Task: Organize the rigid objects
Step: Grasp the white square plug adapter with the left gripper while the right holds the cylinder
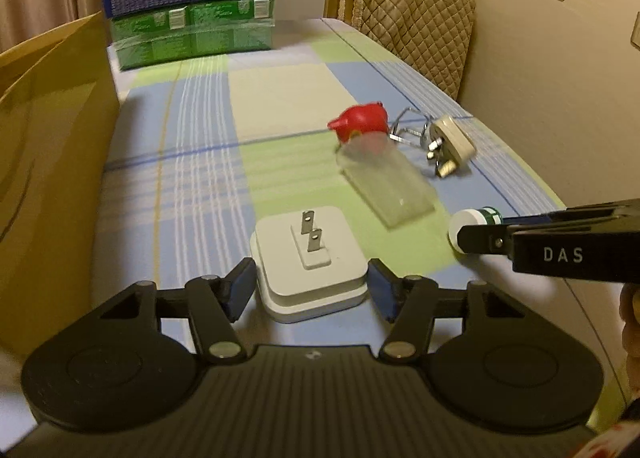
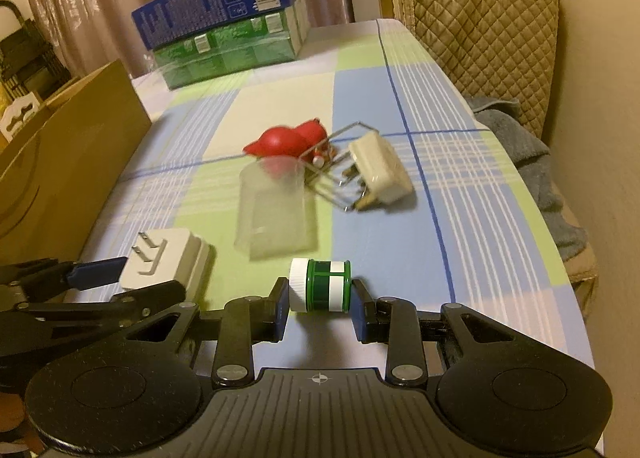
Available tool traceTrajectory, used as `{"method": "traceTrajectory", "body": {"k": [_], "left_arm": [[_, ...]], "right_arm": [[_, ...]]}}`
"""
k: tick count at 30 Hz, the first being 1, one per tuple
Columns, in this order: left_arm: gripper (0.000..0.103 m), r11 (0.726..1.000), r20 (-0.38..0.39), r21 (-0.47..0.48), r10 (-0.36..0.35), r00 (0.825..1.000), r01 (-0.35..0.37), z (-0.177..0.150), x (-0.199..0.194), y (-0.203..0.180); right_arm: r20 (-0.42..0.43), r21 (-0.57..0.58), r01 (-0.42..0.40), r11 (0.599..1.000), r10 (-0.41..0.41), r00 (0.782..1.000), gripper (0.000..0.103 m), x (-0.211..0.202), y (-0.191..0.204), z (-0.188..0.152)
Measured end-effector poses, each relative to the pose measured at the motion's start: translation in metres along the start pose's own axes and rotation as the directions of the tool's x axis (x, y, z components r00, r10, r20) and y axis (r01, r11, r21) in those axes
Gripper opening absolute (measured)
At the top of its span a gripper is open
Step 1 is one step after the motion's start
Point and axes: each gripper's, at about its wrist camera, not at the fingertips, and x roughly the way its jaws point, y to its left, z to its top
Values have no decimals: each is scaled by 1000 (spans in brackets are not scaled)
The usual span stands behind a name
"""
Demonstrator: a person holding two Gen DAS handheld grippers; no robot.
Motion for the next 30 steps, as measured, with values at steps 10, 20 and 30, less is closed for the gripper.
{"method": "traceTrajectory", "body": {"k": [10,20,30], "left_arm": [[75,999,17,-17,52,999,-52,-4,4,-8],[62,994,6,-28,103,995,-103,-5,16,-10],[60,998,-2,-13,57,998,-57,-5,4,-10]], "right_arm": [[6,-24,25,999,-25,1000,28,-2,7,-13],[11,-17,30,999,-30,1000,28,1,6,-12],[25,-9,40,999,-40,999,28,-1,7,-11]]}}
